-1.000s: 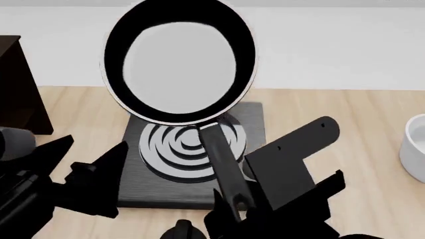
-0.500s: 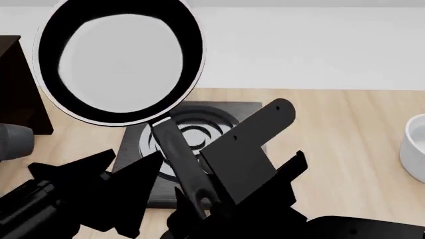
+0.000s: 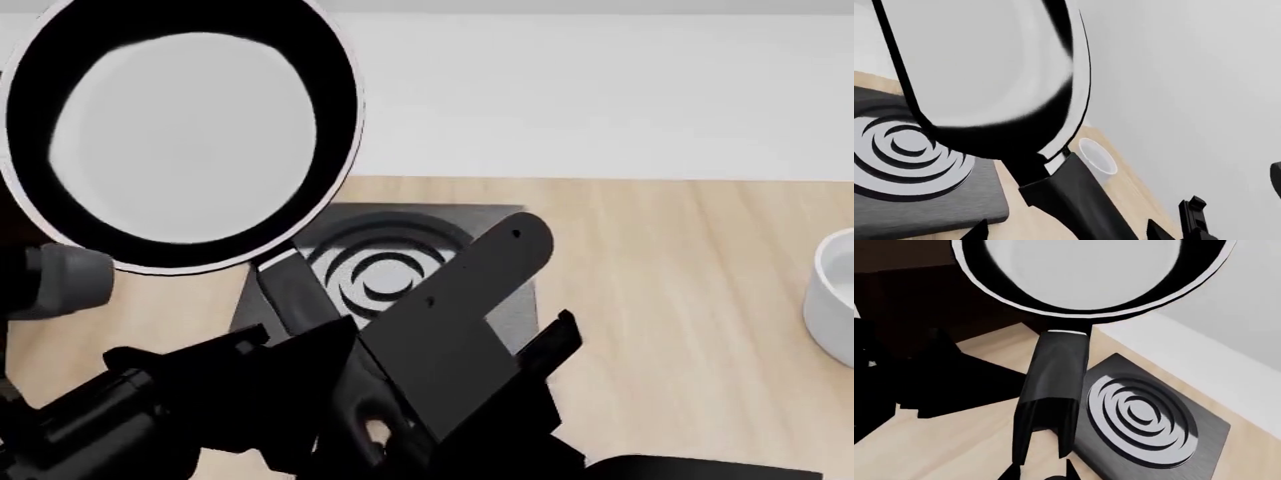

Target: Put the frying pan on the cabinet shelf.

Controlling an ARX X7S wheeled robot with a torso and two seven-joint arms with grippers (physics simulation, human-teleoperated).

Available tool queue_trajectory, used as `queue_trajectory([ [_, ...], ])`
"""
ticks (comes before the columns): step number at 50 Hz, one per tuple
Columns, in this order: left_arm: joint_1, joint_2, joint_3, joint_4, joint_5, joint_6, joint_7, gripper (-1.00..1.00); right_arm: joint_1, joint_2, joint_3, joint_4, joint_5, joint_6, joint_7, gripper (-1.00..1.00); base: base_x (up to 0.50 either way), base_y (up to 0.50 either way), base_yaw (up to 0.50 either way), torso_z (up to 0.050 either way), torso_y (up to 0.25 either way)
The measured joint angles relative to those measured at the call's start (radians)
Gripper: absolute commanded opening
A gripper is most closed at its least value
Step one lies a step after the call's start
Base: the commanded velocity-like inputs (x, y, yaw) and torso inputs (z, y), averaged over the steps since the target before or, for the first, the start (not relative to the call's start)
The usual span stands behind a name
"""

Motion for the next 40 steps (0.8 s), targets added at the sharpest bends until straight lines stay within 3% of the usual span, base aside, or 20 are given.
queue_trajectory([
  [34,0.041,0.011,0.025,-0.058,0.0,0.059,0.042,1.0,-0.062,0.029,-0.075,-0.072,-0.063,-0.101,-0.068,-1.0,0.0,0.0,0.0,0.001,0.001],
  [35,0.042,0.01,0.026,-0.057,0.001,0.06,0.043,-1.0,-0.065,0.03,-0.076,-0.073,-0.065,-0.104,-0.069,-1.0,0.0,0.0,0.0,0.0,0.0],
  [40,0.047,0.019,0.029,-0.046,-0.043,0.085,0.065,-1.0,-0.075,0.028,-0.079,-0.079,-0.071,-0.123,-0.078,-1.0,0.0,0.0,0.0,0.0,0.002],
])
